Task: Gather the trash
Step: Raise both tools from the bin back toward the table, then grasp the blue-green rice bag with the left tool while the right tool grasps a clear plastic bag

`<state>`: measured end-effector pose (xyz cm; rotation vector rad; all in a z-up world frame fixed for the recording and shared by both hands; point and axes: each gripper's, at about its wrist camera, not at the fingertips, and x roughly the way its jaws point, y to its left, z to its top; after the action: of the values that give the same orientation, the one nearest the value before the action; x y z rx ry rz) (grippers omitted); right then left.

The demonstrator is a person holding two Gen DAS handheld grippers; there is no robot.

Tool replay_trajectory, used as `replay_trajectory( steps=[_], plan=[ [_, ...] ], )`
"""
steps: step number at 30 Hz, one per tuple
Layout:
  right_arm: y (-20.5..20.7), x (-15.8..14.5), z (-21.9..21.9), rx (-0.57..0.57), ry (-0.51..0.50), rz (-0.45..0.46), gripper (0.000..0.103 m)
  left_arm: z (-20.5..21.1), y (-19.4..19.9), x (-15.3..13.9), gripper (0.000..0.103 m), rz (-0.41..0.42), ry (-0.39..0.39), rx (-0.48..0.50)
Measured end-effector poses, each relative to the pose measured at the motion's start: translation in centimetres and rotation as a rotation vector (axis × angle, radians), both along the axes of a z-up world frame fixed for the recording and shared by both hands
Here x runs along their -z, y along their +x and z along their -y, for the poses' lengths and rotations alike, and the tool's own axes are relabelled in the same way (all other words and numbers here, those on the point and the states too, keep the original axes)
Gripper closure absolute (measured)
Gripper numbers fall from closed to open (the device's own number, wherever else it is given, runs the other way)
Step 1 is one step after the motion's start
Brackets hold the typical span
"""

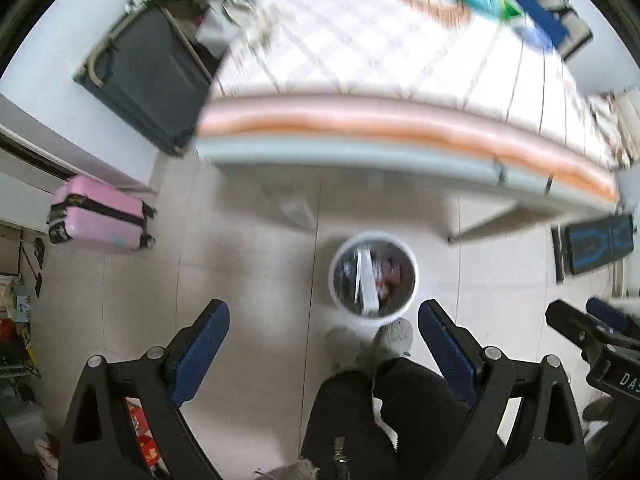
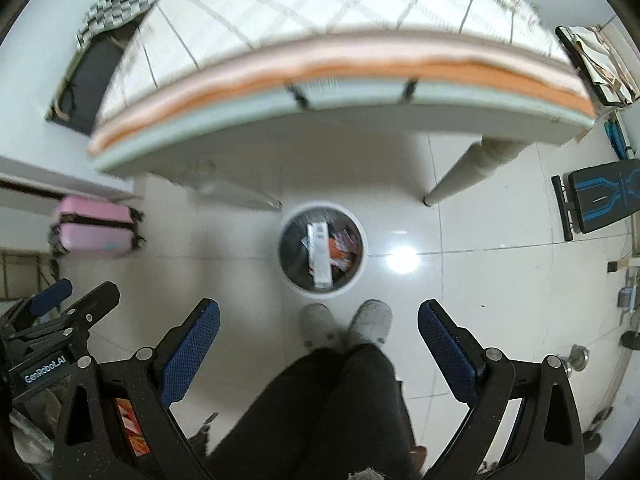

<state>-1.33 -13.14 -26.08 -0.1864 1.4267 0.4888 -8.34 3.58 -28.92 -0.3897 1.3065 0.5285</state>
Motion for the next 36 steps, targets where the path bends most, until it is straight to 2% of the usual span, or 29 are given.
replay_trajectory(
  steps=[5, 7, 9, 12, 14, 16, 21, 23, 25, 26, 28, 30, 32, 36],
  plan=[
    [6.1, -5.6, -1.1, 0.055, 0.079, 0.050, 0.003, -1.7, 5.1, -4.2, 0.006, 0.073, 0.102, -0.031],
    [9.5, -7.5, -1.4, 0.068, 0.085, 0.080, 0.002, -2.5, 8.3, -5.0, 0.000, 0.086, 0.107, -0.040],
    [14.0, -9.3, -1.5, 0.092, 0.087, 0.115, 0.002, -3.1, 11.3, -5.5, 0.000, 0.097, 0.094, -0.049],
    [21.3, -10.5, -0.7, 0.147, 0.091, 0.130, 0.002, -3.7, 16.2, -6.1, 0.000, 0.108, 0.089, -0.062],
    [28.2, -10.2, -0.2, 0.186, 0.085, 0.124, 0.002, -4.8, 20.5, -6.1, 0.000, 0.103, 0.091, -0.081],
    [33.9, -8.8, -0.1, 0.209, 0.071, 0.114, 0.002, -6.1, 24.2, -5.6, 0.000, 0.097, 0.057, -0.106],
    [47.5, -4.2, -0.6, 0.285, 0.014, 0.068, 0.003, -8.8, 34.1, -3.4, 0.001, 0.067, -0.006, -0.171],
    [51.0, -2.6, -0.8, 0.311, 0.026, 0.044, 0.003, -9.2, 37.7, -2.3, 0.001, 0.087, -0.088, -0.193],
    [54.0, -1.2, -1.3, 0.319, 0.037, 0.027, 0.010, -9.2, 40.7, -1.0, 0.001, 0.107, -0.181, -0.215],
    [55.2, -0.6, -1.8, 0.311, 0.035, 0.019, 0.010, -9.1, 42.3, -0.2, 0.003, 0.116, -0.227, -0.224],
    [56.5, 0.3, -2.5, 0.300, 0.039, 0.005, 0.016, -9.0, 45.2, 1.2, 0.007, 0.102, -0.304, -0.262],
    [57.2, 1.1, -3.2, 0.291, 0.046, -0.008, 0.027, -9.4, 47.8, 2.9, 0.024, 0.098, -0.382, -0.312],
    [57.5, 1.6, -3.5, 0.294, 0.050, -0.009, 0.037, -10.0, 49.5, 3.9, 0.027, 0.106, -0.429, -0.366],
    [57.5, 1.9, -4.1, 0.279, 0.010, 0.029, 0.056, -10.8, 51.5, 4.2, 0.070, 0.113, -0.396, -0.389]
  ],
)
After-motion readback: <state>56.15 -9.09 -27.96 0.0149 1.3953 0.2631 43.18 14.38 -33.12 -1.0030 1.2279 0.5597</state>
